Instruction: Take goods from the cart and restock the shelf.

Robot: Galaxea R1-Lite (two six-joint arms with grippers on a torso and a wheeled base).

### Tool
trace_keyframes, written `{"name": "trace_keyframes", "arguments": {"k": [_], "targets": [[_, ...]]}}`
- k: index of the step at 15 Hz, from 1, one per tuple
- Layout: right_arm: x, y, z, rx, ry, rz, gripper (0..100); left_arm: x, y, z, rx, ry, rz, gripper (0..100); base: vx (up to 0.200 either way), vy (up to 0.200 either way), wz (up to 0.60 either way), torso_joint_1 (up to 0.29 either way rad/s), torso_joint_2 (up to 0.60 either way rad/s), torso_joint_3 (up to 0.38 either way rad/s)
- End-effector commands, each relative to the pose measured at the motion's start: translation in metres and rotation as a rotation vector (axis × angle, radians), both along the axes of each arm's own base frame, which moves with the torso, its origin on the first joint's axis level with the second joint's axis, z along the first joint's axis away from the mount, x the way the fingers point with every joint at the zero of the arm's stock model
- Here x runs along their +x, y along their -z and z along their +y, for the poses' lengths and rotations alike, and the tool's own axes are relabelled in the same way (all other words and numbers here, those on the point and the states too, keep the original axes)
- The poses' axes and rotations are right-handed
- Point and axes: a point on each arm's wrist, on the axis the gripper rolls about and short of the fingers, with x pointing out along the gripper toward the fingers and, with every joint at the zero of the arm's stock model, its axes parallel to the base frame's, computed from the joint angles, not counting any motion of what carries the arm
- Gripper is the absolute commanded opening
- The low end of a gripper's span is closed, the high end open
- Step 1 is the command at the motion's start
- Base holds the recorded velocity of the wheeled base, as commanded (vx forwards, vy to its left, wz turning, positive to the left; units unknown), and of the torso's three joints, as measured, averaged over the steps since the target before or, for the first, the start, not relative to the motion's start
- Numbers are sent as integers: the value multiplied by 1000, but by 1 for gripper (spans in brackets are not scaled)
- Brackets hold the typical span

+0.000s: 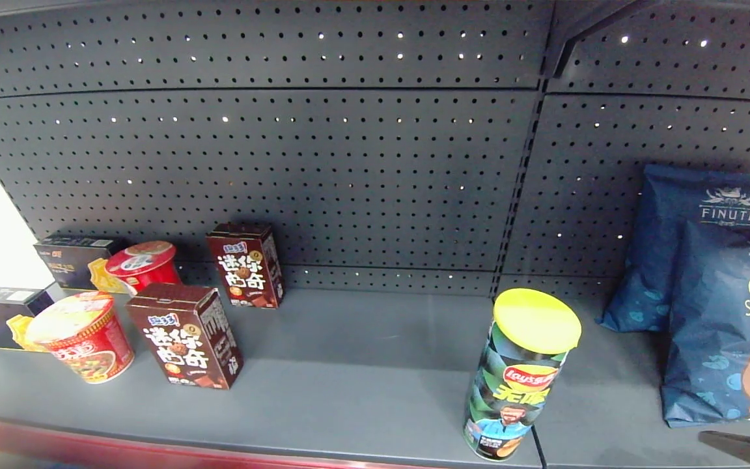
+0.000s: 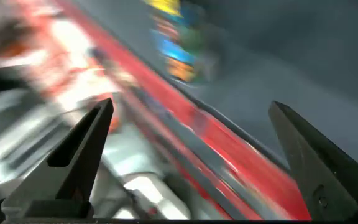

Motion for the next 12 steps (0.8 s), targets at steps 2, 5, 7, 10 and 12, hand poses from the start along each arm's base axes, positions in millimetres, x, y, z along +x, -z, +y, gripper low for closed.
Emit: {"name": "trace_keyframes", "arguments": {"k": [2, 5, 7, 10, 12], "targets": [[-33, -34, -17, 33, 280, -221, 100, -9, -31, 3, 37, 17, -86, 0, 0, 0, 0, 0, 0, 0], [-49, -22, -26, 23, 522, -279, 100, -6, -50, 2, 203, 138, -106, 0, 0, 0, 0, 0, 0, 0], [-68, 5, -30, 1, 730, -320, 100, 2, -61, -3, 224, 231, -90, 0, 0, 0, 0, 0, 0, 0], [-85, 31, -27, -10, 856, -347, 100, 14, -76, -9, 189, 341, -53, 0, 0, 0, 0, 0, 0, 0], [-83, 33, -27, -32, 856, -395, 100, 18, -76, -11, 147, 375, -25, 0, 0, 0, 0, 0, 0, 0]]}}
